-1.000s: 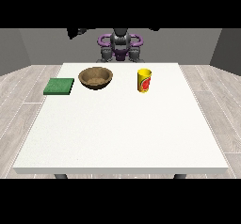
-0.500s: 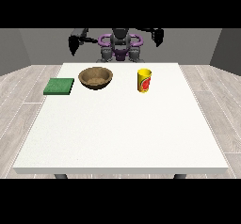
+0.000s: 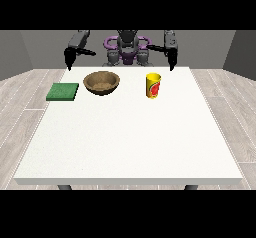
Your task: Pick the cup and pour the ball into the bowl, then pick the bowl and place it on the pad
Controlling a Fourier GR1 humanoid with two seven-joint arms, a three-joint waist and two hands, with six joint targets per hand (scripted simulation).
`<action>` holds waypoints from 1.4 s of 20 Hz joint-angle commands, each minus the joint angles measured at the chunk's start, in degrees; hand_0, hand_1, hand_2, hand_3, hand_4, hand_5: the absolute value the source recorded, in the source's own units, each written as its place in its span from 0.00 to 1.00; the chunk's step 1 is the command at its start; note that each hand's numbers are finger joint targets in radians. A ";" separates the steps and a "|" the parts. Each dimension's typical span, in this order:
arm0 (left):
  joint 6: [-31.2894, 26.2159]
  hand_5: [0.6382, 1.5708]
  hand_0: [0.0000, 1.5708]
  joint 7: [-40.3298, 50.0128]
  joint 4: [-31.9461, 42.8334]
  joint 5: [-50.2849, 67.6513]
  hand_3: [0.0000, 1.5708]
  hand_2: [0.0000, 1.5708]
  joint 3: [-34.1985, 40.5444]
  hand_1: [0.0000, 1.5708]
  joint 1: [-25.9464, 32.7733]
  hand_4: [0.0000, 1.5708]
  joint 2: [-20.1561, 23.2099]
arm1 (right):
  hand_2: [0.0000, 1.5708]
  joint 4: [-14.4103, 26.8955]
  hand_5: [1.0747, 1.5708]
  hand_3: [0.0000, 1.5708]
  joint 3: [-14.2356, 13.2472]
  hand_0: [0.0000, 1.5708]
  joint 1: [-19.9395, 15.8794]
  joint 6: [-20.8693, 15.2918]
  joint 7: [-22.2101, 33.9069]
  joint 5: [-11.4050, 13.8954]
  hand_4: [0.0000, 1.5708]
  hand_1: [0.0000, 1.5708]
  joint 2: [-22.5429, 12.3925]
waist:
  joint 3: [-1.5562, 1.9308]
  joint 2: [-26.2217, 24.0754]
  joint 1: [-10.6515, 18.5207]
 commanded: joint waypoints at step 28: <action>23.44 0.94 0.84 -28.65 39.45 -12.91 1.00 1.00 6.39 0.84 -13.71 0.53 2.00 | 0.00 13.18 0.97 0.00 -8.12 0.00 -7.44 14.27 -9.43 -7.27 0.00 0.00 -11.19 | 0.00 9.77 -8.57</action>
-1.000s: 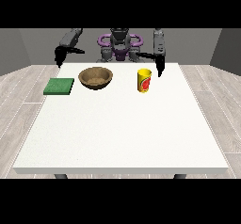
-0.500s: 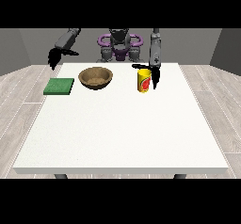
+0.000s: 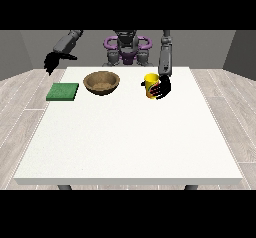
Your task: Pick the cup and pour the ball into the bowl, then pick the bowl and place it on the pad
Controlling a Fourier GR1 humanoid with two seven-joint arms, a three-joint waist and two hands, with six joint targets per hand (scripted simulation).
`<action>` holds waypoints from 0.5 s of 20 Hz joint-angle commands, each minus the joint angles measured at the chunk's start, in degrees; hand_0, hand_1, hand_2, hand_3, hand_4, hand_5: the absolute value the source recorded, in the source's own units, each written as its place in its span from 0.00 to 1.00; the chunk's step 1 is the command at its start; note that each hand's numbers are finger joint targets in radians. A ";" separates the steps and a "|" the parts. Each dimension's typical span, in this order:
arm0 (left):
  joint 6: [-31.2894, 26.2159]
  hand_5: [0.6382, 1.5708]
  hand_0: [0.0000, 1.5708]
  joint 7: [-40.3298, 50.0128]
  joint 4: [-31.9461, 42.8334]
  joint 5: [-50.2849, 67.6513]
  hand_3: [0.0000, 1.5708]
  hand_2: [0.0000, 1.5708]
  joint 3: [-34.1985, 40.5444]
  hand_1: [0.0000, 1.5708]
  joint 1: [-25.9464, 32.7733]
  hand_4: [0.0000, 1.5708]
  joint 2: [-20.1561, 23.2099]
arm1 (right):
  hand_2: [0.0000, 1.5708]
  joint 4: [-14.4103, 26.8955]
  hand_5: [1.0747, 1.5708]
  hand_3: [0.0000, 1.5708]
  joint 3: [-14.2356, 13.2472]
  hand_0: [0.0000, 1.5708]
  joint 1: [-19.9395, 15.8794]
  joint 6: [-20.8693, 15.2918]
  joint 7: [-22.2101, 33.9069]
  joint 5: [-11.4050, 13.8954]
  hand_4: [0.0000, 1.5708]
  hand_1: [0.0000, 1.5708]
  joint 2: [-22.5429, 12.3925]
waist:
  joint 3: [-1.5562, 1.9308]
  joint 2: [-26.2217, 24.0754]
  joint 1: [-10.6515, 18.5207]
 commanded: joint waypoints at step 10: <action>15.69 0.96 0.86 10.71 2.48 -13.98 1.00 1.00 -8.75 0.86 -2.45 0.63 -3.48 | 0.00 11.53 0.97 0.00 -3.98 0.00 -0.07 3.57 0.87 -1.39 0.00 0.00 -5.52 | 0.00 -10.44 2.13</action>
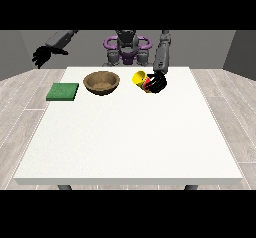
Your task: Pick the cup and pour the ball into the bowl, then pick the bowl and place it on the pad
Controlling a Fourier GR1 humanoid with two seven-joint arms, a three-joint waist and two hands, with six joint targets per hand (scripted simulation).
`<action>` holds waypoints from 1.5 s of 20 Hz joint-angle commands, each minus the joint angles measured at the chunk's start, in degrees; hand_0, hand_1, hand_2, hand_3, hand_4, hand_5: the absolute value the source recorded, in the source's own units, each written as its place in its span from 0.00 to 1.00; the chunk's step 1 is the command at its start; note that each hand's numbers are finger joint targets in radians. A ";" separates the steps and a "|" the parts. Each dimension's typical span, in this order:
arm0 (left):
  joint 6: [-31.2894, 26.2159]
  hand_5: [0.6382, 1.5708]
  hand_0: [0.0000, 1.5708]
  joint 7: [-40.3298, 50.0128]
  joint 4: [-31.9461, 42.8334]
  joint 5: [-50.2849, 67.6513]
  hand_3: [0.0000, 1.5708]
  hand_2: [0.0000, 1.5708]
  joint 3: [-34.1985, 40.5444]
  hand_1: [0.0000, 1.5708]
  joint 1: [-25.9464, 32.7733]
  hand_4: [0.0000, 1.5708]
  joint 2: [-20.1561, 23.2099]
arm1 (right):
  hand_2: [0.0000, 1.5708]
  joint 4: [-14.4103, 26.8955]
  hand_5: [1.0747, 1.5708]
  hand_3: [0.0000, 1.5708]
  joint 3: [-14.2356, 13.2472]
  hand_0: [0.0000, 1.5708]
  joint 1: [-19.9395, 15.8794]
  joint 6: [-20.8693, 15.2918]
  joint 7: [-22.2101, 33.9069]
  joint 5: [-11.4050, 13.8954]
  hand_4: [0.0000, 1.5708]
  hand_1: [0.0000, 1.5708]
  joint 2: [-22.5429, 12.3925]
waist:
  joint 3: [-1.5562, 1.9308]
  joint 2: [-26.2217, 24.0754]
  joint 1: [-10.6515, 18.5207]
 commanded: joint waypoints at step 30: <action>-4.83 0.99 0.35 58.31 -10.63 -51.35 1.00 1.00 -39.55 0.35 -7.75 0.59 -7.14 | 0.00 25.03 0.93 0.11 -2.35 0.00 -1.71 -2.26 -6.09 4.93 0.00 0.00 -5.32 | -0.13 -14.47 11.93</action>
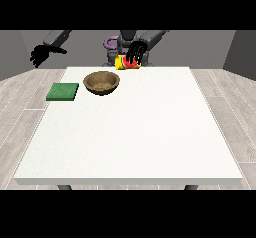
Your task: Pick the cup and pour the ball into the bowl, then pick the bowl and place it on the pad
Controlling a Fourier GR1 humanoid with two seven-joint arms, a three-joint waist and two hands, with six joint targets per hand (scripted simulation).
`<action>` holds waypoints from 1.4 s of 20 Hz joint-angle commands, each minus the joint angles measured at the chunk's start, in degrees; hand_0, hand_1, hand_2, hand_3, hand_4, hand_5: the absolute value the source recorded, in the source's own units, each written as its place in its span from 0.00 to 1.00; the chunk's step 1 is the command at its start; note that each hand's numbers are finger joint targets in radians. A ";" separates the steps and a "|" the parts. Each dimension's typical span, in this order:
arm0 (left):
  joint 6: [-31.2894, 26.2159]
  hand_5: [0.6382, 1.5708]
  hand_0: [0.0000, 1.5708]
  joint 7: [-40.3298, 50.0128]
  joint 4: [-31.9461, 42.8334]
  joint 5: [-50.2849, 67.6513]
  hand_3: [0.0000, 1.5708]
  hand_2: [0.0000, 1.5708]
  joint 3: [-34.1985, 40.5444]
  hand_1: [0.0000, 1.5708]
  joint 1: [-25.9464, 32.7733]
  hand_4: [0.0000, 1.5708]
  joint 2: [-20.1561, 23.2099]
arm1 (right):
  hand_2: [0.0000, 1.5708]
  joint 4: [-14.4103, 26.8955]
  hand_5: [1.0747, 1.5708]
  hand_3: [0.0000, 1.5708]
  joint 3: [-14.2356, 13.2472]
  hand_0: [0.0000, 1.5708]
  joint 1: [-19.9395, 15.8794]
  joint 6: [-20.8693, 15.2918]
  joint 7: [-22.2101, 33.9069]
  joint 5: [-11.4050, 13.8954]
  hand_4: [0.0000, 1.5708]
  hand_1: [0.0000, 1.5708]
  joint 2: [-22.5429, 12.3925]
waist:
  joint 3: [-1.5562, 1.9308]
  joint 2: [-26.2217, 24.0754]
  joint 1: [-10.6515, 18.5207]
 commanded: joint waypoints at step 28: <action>-31.69 0.89 0.99 -0.12 -3.85 -25.10 1.00 1.00 -15.63 0.99 -17.72 0.76 1.17 | 0.00 4.62 0.89 0.11 1.78 0.00 -8.46 -3.01 2.96 0.50 0.00 0.00 1.73 | -0.01 1.13 -0.19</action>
